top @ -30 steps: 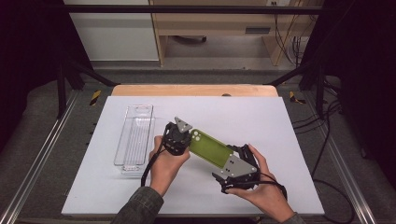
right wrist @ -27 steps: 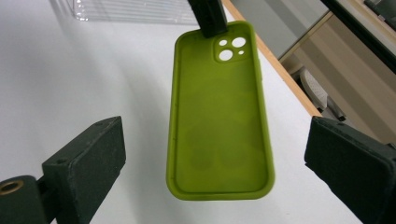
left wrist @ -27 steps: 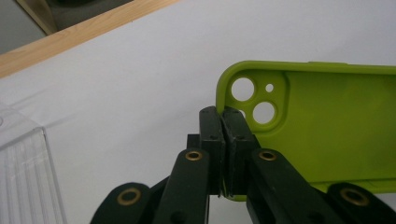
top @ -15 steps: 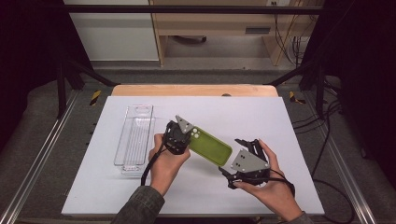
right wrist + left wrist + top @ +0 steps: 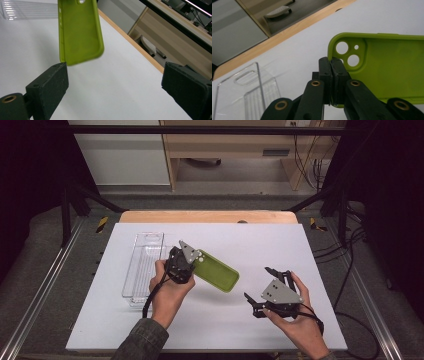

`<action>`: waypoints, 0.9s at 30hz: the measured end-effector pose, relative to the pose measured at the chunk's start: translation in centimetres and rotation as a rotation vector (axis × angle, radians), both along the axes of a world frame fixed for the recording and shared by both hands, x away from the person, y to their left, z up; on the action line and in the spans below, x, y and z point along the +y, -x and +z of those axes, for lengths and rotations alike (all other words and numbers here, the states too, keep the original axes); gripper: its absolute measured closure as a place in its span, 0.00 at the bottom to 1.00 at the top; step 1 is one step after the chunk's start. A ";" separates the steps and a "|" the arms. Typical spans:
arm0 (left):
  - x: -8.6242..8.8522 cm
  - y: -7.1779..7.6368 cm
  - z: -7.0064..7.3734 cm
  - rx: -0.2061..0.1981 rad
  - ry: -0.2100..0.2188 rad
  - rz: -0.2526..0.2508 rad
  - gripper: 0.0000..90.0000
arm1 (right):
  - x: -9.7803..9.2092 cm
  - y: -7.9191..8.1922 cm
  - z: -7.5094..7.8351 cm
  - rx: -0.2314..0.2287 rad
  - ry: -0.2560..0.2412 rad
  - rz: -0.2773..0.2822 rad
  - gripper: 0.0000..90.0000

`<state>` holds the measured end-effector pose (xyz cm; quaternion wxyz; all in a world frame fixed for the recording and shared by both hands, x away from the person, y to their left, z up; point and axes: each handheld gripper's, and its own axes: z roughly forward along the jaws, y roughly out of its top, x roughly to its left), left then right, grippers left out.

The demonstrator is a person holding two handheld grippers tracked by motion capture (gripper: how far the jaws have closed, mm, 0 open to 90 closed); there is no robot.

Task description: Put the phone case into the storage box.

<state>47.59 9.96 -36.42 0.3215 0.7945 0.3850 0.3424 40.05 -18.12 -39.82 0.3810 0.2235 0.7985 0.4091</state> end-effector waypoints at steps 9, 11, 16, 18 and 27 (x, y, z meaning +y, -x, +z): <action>1.5 0.3 0.9 -0.062 -0.029 0.006 0.97 | -1.4 -0.3 -0.8 -0.013 -0.053 -0.063 0.08; 1.8 0.4 1.2 -0.079 -0.038 0.004 0.97 | -1.6 -0.4 -1.0 -0.017 -0.064 -0.072 0.08; 2.5 0.4 2.1 -0.134 -0.085 -0.003 0.97 | -2.0 -0.4 -1.5 -0.029 -0.088 -0.090 0.06; 2.9 0.5 2.5 -0.143 -0.093 0.002 0.97 | -2.1 -0.4 -1.6 -0.027 -0.098 -0.093 0.06; 5.4 -0.1 3.7 -0.202 -0.123 0.030 0.97 | -3.4 -0.3 -3.2 -0.027 -0.259 -0.114 0.05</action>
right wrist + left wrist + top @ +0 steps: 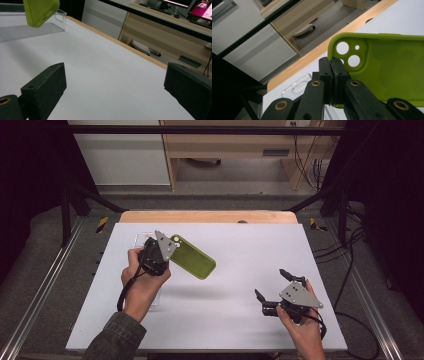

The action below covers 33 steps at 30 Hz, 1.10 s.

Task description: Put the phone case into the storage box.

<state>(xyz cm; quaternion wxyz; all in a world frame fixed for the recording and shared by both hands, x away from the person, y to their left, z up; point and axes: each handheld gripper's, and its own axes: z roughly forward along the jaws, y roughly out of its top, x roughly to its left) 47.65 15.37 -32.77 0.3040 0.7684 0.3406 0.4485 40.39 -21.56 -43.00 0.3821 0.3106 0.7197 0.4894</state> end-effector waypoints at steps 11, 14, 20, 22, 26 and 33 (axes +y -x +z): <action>3.6 -1.7 2.5 -0.049 -0.013 0.057 0.97 | -0.6 -0.4 -2.3 -0.005 -0.086 -0.008 0.04; 4.5 -2.2 2.9 -0.054 -0.026 0.073 0.97 | -0.6 -0.4 -2.3 -0.016 -0.106 -0.008 0.04; 5.8 -2.9 3.3 -0.074 -0.049 0.091 0.97 | -0.6 -0.4 -2.3 -0.024 -0.131 0.001 0.04; 6.1 -3.1 3.4 -0.092 -0.072 0.098 0.97 | -0.8 -0.3 -2.2 -0.025 -0.144 0.015 0.04; 6.8 -3.6 3.7 -0.108 -0.098 0.108 0.97 | -1.0 -0.1 -2.3 -0.021 -0.148 0.018 0.04; 7.9 -4.4 4.3 -0.139 -0.133 0.119 0.97 | -0.9 0.2 -2.5 -0.022 -0.146 0.029 0.04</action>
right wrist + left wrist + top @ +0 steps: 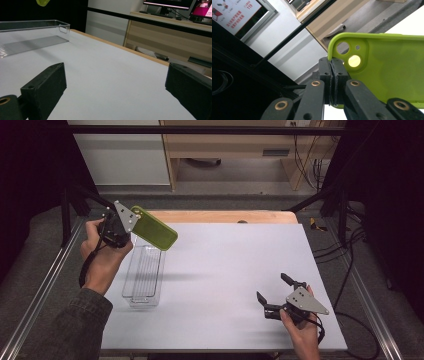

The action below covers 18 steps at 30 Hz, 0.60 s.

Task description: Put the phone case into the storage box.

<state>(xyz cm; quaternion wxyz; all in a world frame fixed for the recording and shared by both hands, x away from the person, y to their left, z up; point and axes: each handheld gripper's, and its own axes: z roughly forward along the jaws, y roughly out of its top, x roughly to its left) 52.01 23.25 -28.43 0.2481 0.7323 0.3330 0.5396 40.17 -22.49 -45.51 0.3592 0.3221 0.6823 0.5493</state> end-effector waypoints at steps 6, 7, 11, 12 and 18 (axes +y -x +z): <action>0.5 -0.2 -0.1 -0.017 -0.043 0.010 0.97 | -0.3 0.0 -0.1 0.002 -0.015 -0.007 0.04; 0.6 -0.2 -0.1 -0.018 -0.048 0.012 0.97 | -0.4 0.1 -0.1 -0.001 -0.017 -0.007 0.04; 0.9 -0.3 0.0 -0.032 -0.079 0.018 0.97 | -0.6 0.1 -0.1 -0.002 -0.032 -0.009 0.04; 1.0 -0.3 0.0 -0.035 -0.083 0.018 0.97 | -0.6 0.1 -0.1 -0.001 -0.036 -0.011 0.04; 1.2 -0.6 -0.4 -0.051 -0.132 0.026 0.97 | -1.0 0.0 -0.2 -0.007 -0.061 -0.018 0.03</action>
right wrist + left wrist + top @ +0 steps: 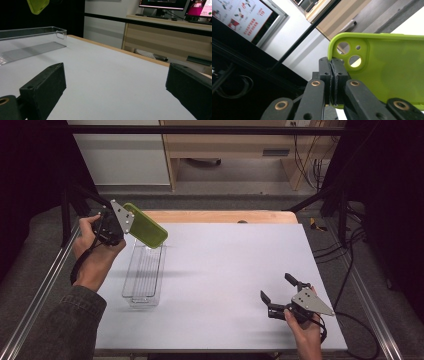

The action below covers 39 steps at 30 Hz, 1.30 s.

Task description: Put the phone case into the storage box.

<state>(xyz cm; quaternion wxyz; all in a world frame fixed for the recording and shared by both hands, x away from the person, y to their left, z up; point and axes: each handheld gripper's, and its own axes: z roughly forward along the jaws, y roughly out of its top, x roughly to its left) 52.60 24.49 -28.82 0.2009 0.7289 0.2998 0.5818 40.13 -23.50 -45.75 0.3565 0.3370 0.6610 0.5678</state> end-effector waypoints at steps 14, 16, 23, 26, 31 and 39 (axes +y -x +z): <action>0.2 -0.5 -1.1 -0.040 -0.124 0.016 0.97 | -0.1 0.1 0.0 -0.016 -0.009 0.001 0.03; 0.2 -0.5 -1.2 -0.046 -0.137 0.023 0.97 | -0.1 0.2 0.1 -0.023 -0.010 0.006 0.03; 0.5 -0.8 -1.3 -0.068 -0.178 0.028 0.98 | 0.0 0.7 0.0 -0.021 -0.005 0.050 0.03; 0.7 -0.9 -1.5 -0.064 -0.198 0.037 0.98 | 0.1 0.9 -0.1 -0.020 0.003 0.071 0.04; 0.6 -1.3 -2.1 -0.071 -0.245 0.036 0.98 | 0.1 0.8 -0.5 -0.016 0.020 0.100 0.04; 0.3 -1.8 -2.5 -0.078 -0.271 0.032 0.98 | -0.2 0.6 -0.4 -0.012 -0.002 0.081 0.03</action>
